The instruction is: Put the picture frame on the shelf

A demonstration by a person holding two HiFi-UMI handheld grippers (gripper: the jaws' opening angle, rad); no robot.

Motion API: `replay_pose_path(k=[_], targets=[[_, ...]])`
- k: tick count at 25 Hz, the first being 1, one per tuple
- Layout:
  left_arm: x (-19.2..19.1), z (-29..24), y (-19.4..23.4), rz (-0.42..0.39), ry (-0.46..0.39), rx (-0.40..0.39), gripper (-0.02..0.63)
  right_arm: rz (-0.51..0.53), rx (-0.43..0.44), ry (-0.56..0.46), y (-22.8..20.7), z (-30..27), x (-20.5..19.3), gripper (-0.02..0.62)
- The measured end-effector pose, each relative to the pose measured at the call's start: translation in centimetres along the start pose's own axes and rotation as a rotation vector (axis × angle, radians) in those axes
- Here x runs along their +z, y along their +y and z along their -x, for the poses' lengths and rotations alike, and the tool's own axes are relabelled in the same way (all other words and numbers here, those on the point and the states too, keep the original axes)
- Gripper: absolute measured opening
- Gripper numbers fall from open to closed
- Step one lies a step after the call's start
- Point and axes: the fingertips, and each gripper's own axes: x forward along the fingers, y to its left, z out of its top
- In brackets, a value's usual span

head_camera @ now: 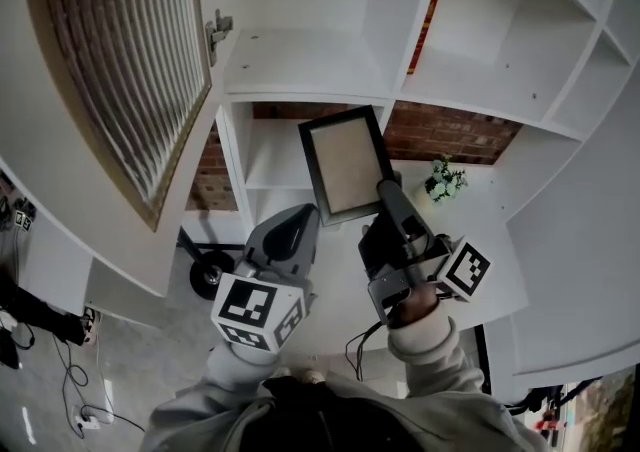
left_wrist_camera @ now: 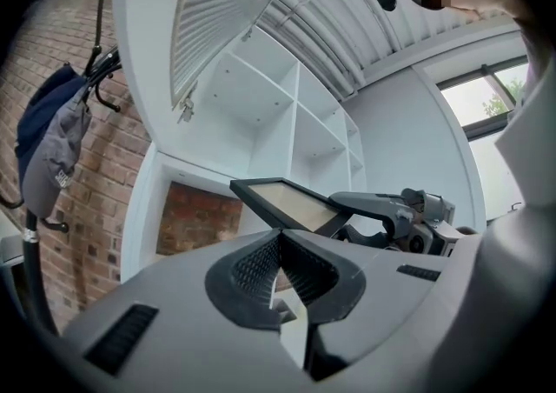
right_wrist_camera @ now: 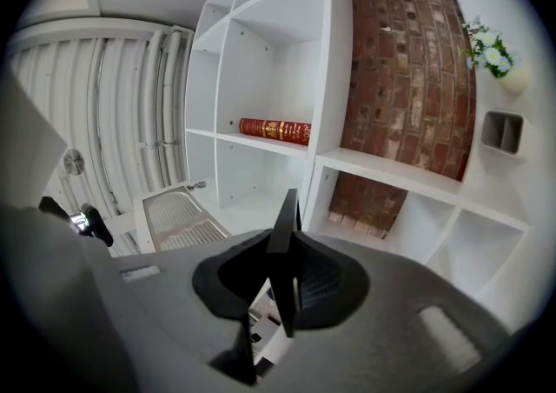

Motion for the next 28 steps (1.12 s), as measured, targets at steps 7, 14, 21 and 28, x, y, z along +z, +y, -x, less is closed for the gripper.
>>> replay_pose_path(k=[7,14,21,28], targets=[[3.3,-2.2,0.5,-0.014,-0.042,-0.03,0.005,-0.002,0.05,-0.016,1.9,-4.0,3.1,0.063],[5.2,-4.2,1.4,-0.018,-0.031,-0.013,0.005,-0.057,0.039,-0.027,1.4,-8.4,5.7,0.063],[6.5,-6.4,4.1,-0.015,-0.023,0.026,0.005,-0.196,0.005,-0.039,-1.0,-12.5,6.1,0.063],[8.6,-7.9,5.3,-0.02,-0.038,0.073,0.005,-0.269,-0.027,-0.064,-1.6,-13.5,6.1,0.063]])
